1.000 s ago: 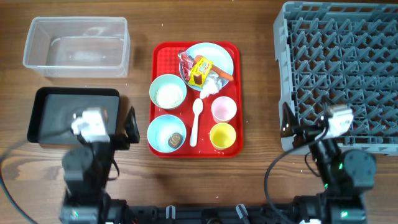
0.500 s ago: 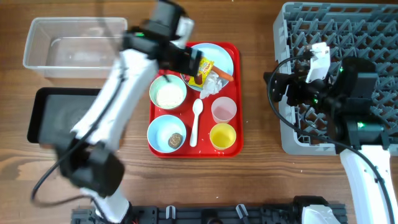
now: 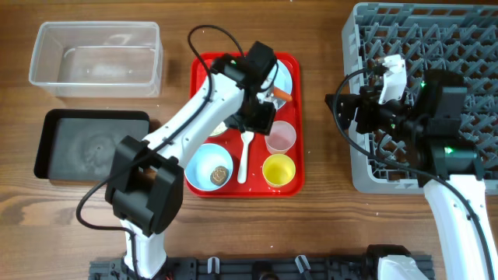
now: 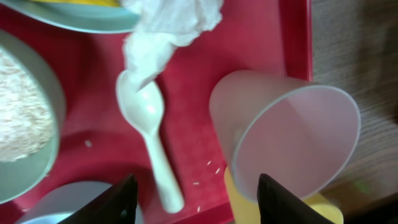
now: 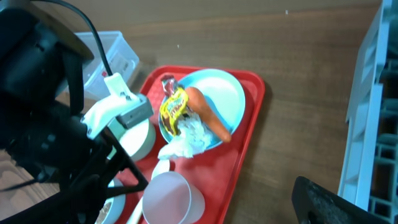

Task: Sort waste into correct bins and load items into the dishwasher rack
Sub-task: 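Grasp the pink cup on the tray with the left gripper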

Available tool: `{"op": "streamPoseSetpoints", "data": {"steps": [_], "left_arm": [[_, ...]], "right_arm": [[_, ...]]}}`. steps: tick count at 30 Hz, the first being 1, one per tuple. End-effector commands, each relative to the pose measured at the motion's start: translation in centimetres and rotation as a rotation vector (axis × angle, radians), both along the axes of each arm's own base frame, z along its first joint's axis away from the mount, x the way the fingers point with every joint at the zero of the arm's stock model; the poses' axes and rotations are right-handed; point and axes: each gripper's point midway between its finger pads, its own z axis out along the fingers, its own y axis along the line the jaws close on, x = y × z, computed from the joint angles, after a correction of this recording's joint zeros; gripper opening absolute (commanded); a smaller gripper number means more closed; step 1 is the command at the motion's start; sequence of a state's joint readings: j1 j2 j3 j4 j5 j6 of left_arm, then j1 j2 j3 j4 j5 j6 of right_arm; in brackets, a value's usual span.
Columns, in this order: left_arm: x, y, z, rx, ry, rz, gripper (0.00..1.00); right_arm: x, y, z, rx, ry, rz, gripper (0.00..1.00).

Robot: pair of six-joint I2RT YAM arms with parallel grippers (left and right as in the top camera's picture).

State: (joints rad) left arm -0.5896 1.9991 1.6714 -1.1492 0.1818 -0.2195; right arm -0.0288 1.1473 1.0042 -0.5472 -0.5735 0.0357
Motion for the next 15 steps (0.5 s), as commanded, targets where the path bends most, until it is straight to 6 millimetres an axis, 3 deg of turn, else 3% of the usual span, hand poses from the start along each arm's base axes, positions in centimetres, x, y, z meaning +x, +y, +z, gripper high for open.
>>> {"op": "streamPoseSetpoints", "data": {"steps": [1, 3, 4, 5, 7, 11, 12, 13, 15], "left_arm": [[-1.6, -1.2, -1.5, -0.002, 0.032, 0.041, 0.6], [-1.8, -1.4, -1.9, -0.001, 0.034, 0.052, 0.54], [-1.8, -1.3, -2.0, 0.0, 0.035, 0.052, 0.47], [-1.5, -1.3, -2.0, 0.004, 0.023, 0.054, 0.34], [-1.0, -1.5, -2.1, -0.007, 0.003, 0.058, 0.22], [-1.5, -1.3, -3.6, -0.002, 0.013, 0.081, 0.22], [-1.6, -1.2, -3.8, 0.002, 0.017, 0.081, 0.19], [-1.6, -1.2, -3.8, 0.001, 0.017, 0.081, 0.06], [-1.3, -1.1, -3.8, 0.007, 0.005, 0.084, 0.04]], "right_arm": [[0.7, -0.1, -0.7, -0.013, 0.03, -0.006, 0.97], [0.8, -0.1, -1.5, -0.007, 0.062, -0.01, 0.96], [0.8, -0.1, -1.8, 0.004, 0.083, -0.02, 0.95], [0.7, -0.1, -2.1, 0.005, 0.095, -0.02, 0.94], [0.6, -0.1, -2.2, 0.004, 0.104, -0.02, 0.93], [0.4, -0.1, -2.4, 0.005, 0.118, -0.02, 0.93], [0.4, -0.1, -2.4, 0.005, 0.119, -0.02, 0.92], [0.3, -0.1, -2.5, 0.005, 0.121, -0.02, 0.92], [0.3, -0.1, -2.5, 0.005, 0.123, -0.02, 0.89]]}}
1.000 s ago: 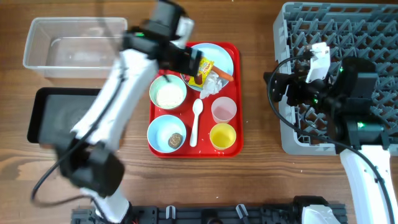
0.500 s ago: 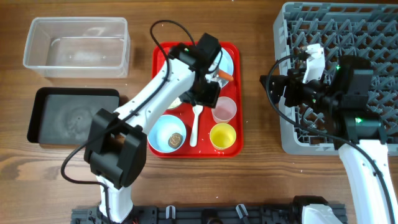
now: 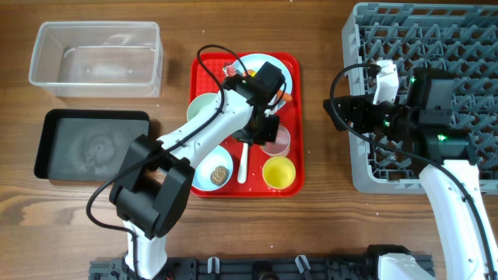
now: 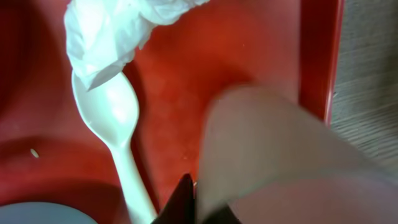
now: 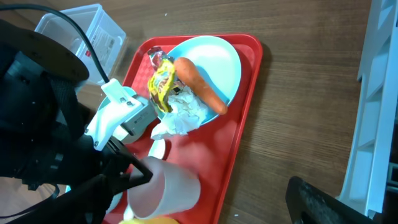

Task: Sort waste into correct bins and load items into the dishwasher rack
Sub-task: 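Grasp the pink cup on the tray with the left gripper, then lift the pink cup and hand it to the right gripper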

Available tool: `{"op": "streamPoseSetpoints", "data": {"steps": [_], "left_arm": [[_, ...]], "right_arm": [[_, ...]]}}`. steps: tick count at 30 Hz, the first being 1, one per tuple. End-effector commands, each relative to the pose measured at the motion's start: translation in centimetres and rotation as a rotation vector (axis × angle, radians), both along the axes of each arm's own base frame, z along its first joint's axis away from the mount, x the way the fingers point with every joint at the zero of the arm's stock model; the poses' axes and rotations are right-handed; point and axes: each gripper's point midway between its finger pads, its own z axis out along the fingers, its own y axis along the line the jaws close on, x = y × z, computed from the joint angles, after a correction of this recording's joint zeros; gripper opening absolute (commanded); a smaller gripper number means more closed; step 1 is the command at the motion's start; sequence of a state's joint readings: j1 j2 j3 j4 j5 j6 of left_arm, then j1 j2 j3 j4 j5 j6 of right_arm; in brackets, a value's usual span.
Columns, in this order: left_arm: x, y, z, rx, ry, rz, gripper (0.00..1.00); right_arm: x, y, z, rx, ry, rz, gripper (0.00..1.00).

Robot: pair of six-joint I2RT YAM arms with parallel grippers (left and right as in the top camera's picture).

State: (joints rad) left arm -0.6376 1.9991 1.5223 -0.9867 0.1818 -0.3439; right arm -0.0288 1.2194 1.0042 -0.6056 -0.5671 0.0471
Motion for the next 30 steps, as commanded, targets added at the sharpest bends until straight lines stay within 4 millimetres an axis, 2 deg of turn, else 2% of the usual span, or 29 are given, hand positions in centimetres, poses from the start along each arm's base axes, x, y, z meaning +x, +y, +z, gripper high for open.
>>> {"op": "streamPoseSetpoints", "data": {"steps": [1, 3, 6, 7, 8, 10, 14, 16, 18, 22, 27, 30], "left_arm": [[0.5, 0.6, 0.1, 0.021, -0.019, 0.018, 0.04], [1.3, 1.1, 1.3, 0.011, -0.032, 0.041, 0.04], [4.5, 2.6, 7.1, -0.105, -0.103, 0.127, 0.04], [6.0, 2.6, 11.3, -0.286, -0.119, 0.159, 0.04], [6.5, 2.3, 13.5, -0.433, -0.108, 0.156, 0.04], [6.7, 1.4, 17.2, -0.709, -0.067, 0.086, 0.04], [6.7, 1.9, 20.6, -0.948, -0.066, -0.02, 0.04], [6.4, 1.8, 21.5, -1.01, -0.077, -0.073, 0.04], [6.2, 1.6, 21.5, -1.01, -0.092, -0.103, 0.04], [5.8, 0.5, 21.8, -1.023, -0.112, -0.154, 0.04], [4.9, -0.6, 21.8, -1.023, -0.113, -0.202, 0.04], [4.5, -1.2, 21.6, -1.012, -0.108, -0.216, 0.04]], "right_arm": [[0.3, 0.0, 0.7, -0.002, -0.012, -0.009, 0.86], [0.3, 0.0, 0.7, -0.002, -0.012, -0.009, 0.84], [0.5, 0.0, 0.9, 0.019, -0.004, -0.029, 0.82], [0.6, 0.5, 1.4, 0.058, -0.015, -0.017, 0.87], [0.5, 1.4, 2.2, 0.102, -0.036, 0.03, 0.93], [0.1, 3.0, 3.8, 0.186, -0.081, 0.127, 0.98], [-0.7, 5.6, 6.7, 0.333, -0.175, 0.323, 0.99], [-1.0, 6.6, 8.0, 0.408, -0.216, 0.423, 1.0], [-0.5, 7.0, 8.4, 0.458, -0.216, 0.455, 1.0], [0.7, 8.3, 6.5, 0.503, -0.151, 0.484, 1.0], [0.9, 10.8, 6.6, 0.53, -0.19, 0.587, 1.0], [1.3, 11.4, 6.4, 0.541, -0.186, 0.595, 0.97]]}}
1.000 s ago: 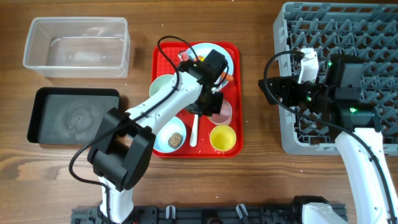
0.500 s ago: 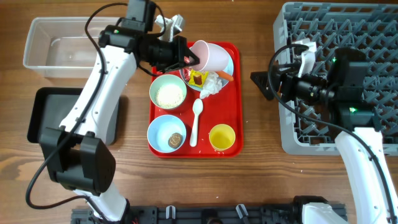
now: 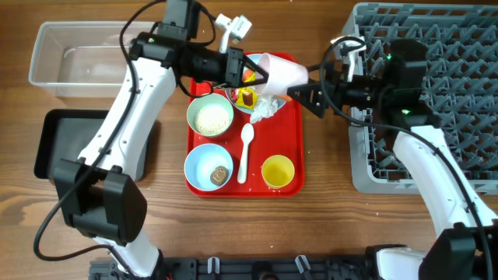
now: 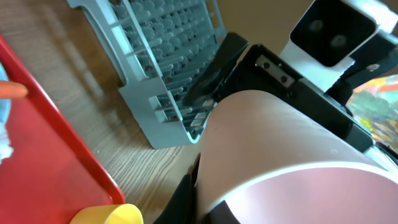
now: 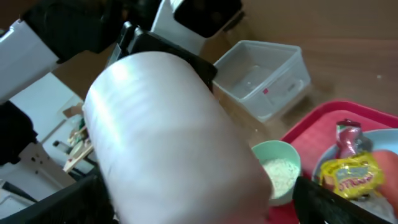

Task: Sort waste into correct bins and load items into the dishwasher rack
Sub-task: 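Lift the pink cup and hand it to the right gripper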

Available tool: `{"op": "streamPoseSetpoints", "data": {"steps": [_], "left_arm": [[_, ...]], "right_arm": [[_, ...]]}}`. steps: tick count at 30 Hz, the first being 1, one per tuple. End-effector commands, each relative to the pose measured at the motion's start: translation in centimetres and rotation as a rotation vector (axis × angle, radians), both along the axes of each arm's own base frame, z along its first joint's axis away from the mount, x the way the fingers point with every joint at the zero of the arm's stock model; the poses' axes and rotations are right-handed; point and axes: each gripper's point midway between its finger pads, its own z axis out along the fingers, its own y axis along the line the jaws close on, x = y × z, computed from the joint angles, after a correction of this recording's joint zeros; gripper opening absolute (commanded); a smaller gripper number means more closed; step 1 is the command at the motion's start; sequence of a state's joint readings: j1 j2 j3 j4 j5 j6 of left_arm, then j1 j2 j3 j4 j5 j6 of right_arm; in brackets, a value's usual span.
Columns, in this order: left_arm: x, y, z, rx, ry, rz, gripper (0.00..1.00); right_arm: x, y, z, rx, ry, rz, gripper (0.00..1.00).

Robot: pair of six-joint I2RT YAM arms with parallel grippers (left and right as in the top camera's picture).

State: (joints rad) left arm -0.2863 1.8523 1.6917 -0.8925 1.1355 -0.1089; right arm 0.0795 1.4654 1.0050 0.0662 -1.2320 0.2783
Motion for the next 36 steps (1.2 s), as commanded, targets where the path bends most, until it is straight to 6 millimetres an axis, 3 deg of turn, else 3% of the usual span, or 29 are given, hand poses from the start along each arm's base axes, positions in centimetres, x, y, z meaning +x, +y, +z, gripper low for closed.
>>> {"op": "streamPoseSetpoints", "data": {"steps": [1, 4, 11, 14, 19, 29, 36], "left_arm": [[-0.8, -1.0, 0.9, -0.023, -0.04, -0.045, 0.04], [-0.8, -1.0, 0.8, -0.021, -0.041, -0.044, 0.04], [-0.5, -1.3, 1.1, -0.031, -0.058, -0.042, 0.04], [-0.8, -2.7, 1.7, -0.056, -0.077, -0.066, 0.04], [-2.2, -4.0, 2.8, -0.113, -0.089, -0.133, 0.04], [-0.4, -1.3, 3.6, -0.162, -0.087, -0.086, 0.04], [-0.1, -2.0, 5.8, -0.249, -0.148, -0.128, 0.04]], "right_arm": [[0.2, 0.7, 0.1, 0.027, 0.028, 0.037, 0.89], [0.2, 0.7, 0.3, 0.03, 0.021, 0.037, 0.77], [-0.8, 1.5, 0.9, 0.046, -0.008, 0.1, 0.79], [-1.5, 2.6, 1.4, 0.053, -0.045, 0.141, 0.8], [-1.9, 2.8, 2.7, 0.082, -0.075, 0.181, 0.8], [-1.9, 1.4, 4.0, 0.105, -0.101, 0.196, 0.73], [-2.0, 1.5, 3.9, 0.105, -0.093, 0.198, 0.7]]}}
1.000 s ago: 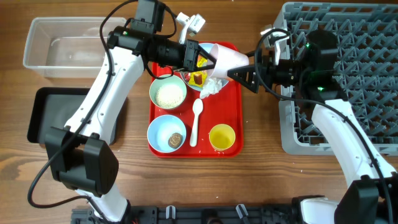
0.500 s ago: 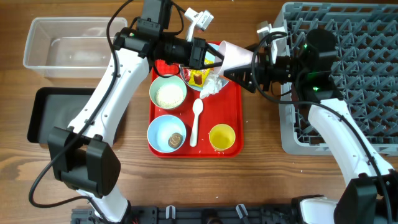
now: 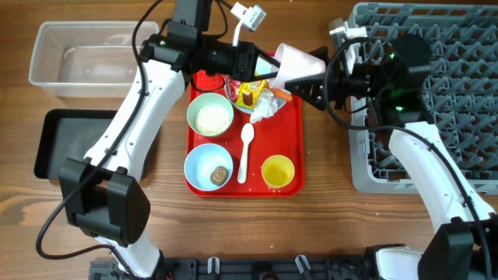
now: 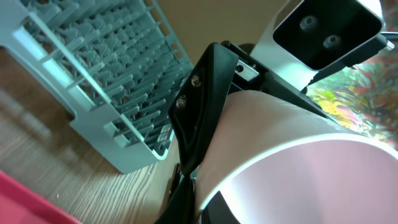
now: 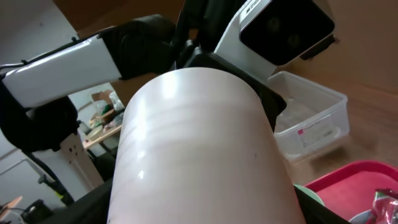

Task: Sort waste into correct bins and load items into the dishwasher rack
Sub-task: 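Lift the pink cup and hand it to the right gripper, then carry the pink cup with the right gripper into the dish rack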

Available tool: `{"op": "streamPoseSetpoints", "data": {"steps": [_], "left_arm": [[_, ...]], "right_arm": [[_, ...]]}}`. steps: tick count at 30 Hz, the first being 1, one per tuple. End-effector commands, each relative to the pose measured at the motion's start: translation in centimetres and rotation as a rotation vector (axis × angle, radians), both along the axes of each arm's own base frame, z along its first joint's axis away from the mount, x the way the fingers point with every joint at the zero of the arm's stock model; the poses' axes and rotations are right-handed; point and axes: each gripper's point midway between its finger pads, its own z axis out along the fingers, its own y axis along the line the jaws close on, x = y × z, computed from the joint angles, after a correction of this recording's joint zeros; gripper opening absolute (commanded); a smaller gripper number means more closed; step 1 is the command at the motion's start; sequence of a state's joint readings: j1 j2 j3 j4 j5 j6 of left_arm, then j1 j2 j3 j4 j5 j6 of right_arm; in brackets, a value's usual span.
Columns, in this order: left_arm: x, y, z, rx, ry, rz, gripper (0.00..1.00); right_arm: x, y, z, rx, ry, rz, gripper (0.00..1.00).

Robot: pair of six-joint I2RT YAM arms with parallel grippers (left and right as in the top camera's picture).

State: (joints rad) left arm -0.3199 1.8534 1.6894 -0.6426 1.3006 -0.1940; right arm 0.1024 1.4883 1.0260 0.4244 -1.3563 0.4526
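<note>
The pink cup [image 3: 299,62] hangs on its side in the air over the far right corner of the red tray [image 3: 292,148]. My left gripper [image 3: 272,64] is shut on its rim end, the cup filling the left wrist view [image 4: 298,168]. From the right, my right gripper [image 3: 313,78] reaches in, open, with its fingers on either side of the cup's base half [image 5: 199,149]. A black finger [image 4: 199,106] of the right gripper lies along the cup's side. The grey dishwasher rack [image 3: 436,117] stands at the right.
On the tray are a green bowl of rice [image 3: 210,117], a blue bowl [image 3: 208,167], a yellow cup [image 3: 278,169], a white spoon [image 3: 245,152] and a plate with wrapper, carrot and tissue [image 3: 253,97]. A clear bin [image 3: 93,58] and a black bin [image 3: 89,144] stand left.
The cup, still in my left gripper, has moved a little to the right. My right gripper is now further over it, its fingers straddling the cup instead of pointing at its base.
My left gripper was open above the pink cup on the tray while the right arm waited by the rack. Then the left was shut on the cup. Later it held the cup up, facing the right gripper. Now the cup sits between the right fingers.
</note>
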Motion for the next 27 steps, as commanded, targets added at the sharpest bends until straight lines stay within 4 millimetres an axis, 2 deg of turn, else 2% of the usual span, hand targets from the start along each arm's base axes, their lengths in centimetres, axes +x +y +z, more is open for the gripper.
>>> {"op": "streamPoseSetpoints", "data": {"steps": [1, 7, 13, 27], "left_arm": [[0.2, 0.5, 1.9, -0.057, -0.035, -0.017, 0.04], [0.2, 0.6, 1.8, -0.057, -0.034, -0.015, 0.04], [0.1, 0.6, 1.8, -0.054, -0.024, -0.016, 0.04], [-0.5, 0.3, 2.1, -0.074, -0.016, -0.046, 0.04]], "right_arm": [[-1.0, 0.2, -0.8, 0.003, 0.085, 0.068, 0.69], [-0.6, -0.5, -0.7, 0.004, 0.079, 0.048, 0.67], [0.3, -2.2, -0.7, 0.006, 0.071, -0.001, 0.74], [0.6, -3.2, -0.3, 0.006, 0.008, -0.013, 0.74]]}}
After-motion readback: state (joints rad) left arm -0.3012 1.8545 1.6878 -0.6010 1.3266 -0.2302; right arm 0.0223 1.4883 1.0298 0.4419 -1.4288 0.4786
